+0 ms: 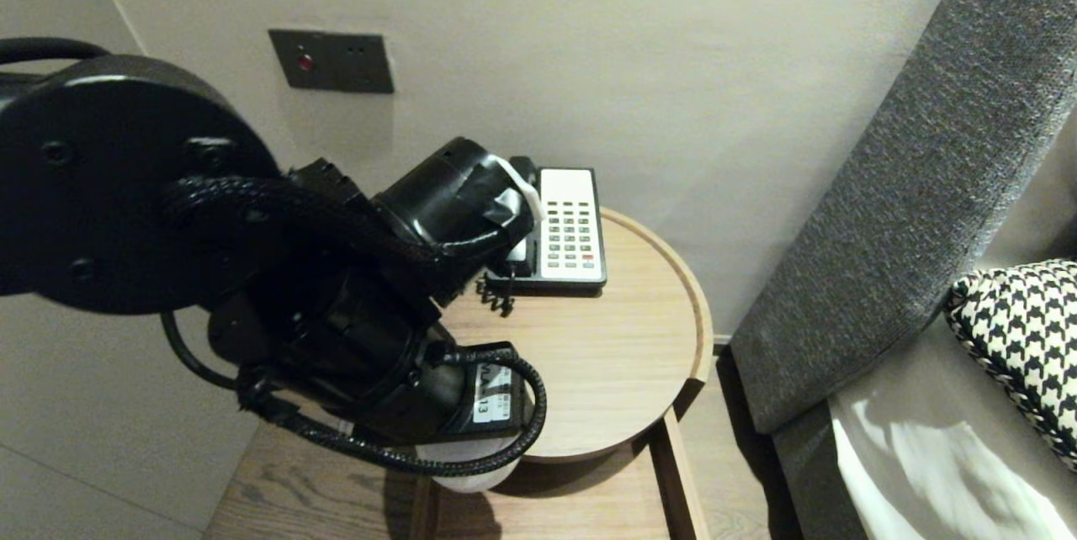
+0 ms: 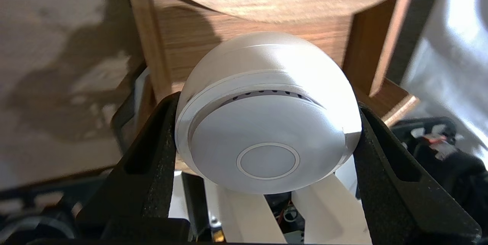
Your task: Take the remote control out of the drawer one by one and place them on the table
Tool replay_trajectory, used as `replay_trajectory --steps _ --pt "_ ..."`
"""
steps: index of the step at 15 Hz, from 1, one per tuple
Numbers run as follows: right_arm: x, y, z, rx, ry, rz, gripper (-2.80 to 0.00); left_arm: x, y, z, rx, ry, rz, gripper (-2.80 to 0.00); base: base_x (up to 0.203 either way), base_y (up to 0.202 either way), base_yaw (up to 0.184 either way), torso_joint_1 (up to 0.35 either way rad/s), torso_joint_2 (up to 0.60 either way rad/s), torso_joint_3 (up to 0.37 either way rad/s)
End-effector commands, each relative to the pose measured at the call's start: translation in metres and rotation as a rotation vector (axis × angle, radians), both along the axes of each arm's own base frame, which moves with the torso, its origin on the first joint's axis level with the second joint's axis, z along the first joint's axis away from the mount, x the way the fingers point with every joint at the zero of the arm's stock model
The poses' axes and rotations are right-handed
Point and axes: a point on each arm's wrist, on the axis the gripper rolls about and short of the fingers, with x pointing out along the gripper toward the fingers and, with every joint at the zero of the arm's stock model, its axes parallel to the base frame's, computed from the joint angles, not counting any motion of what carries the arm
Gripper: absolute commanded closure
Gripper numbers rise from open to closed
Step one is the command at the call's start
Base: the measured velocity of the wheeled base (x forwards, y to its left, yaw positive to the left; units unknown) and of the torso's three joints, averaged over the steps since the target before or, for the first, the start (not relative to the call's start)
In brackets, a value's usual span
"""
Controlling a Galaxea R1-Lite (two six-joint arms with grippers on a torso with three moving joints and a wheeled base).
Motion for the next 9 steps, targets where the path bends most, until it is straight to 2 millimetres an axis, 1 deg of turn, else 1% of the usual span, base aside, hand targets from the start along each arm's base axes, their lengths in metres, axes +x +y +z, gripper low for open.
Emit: replay_trajectory --steps 1,4,6,9 --pt "0.003 0.0 -0.011 0.0 0.039 0.0 0.0 0.018 -0.019 -0.009 0.107 0.055 0.026 0.0 0.0 0.0 0.0 0.0 0.0 0.0" --pt "0.003 0.0 -0.011 0.0 0.039 0.0 0.0 0.031 -0.033 -0.019 0.22 0.087 0.043 0.0 0.0 0.0 0.0 0.0 0.0 0.0" --pt "0.003 0.0 -0.011 0.0 0.038 0.0 0.0 0.037 -0.035 -0.029 0.265 0.111 0.049 0.0 0.0 0.0 0.0 0.0 0.0 0.0" --pt "0.003 0.0 -0.011 0.0 0.039 0.0 0.0 0.045 -0.035 -0.032 0.263 0.095 0.072 0.0 0.0 0.0 0.0 0.0 0.0 0.0"
